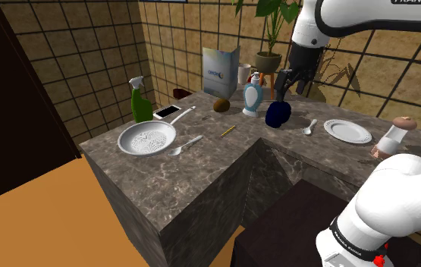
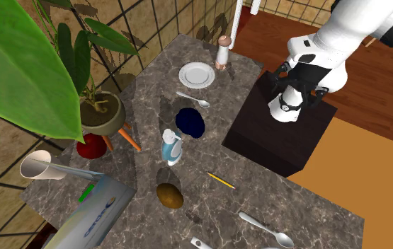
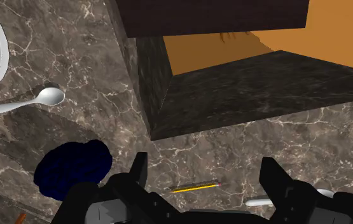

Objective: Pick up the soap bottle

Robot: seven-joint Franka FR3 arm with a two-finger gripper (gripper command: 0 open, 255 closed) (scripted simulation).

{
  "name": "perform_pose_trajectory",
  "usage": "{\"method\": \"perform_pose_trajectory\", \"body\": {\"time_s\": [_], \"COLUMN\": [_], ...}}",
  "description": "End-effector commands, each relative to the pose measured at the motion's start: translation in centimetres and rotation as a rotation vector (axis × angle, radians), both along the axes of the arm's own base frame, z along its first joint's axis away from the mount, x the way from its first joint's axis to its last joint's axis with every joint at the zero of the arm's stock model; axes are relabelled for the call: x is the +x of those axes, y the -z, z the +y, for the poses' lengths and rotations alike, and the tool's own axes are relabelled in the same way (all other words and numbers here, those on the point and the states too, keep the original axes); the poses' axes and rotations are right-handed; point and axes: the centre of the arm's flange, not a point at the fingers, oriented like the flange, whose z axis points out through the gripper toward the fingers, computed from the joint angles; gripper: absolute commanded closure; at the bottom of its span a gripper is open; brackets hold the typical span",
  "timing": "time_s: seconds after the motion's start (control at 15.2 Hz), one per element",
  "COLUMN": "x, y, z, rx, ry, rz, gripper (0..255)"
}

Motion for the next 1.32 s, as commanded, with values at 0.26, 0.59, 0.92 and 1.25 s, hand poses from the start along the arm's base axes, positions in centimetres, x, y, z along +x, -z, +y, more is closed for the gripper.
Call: {"method": "perform_pose_trajectory", "body": {"time_s": [0.26,0.59,0.92,1.25], "x": [3.2,7.4,11.8,16.4], "y": [1.2,2.8,4.6,6.4], "z": [-4.3,-9.5,-14.5,-19.3], "rx": [0.041,0.092,0.143,0.193], "ry": [-0.021,-0.047,-0.073,-0.098], "rz": [-0.026,-0.059,-0.092,-0.124], "gripper": [0,0,0,0]}}
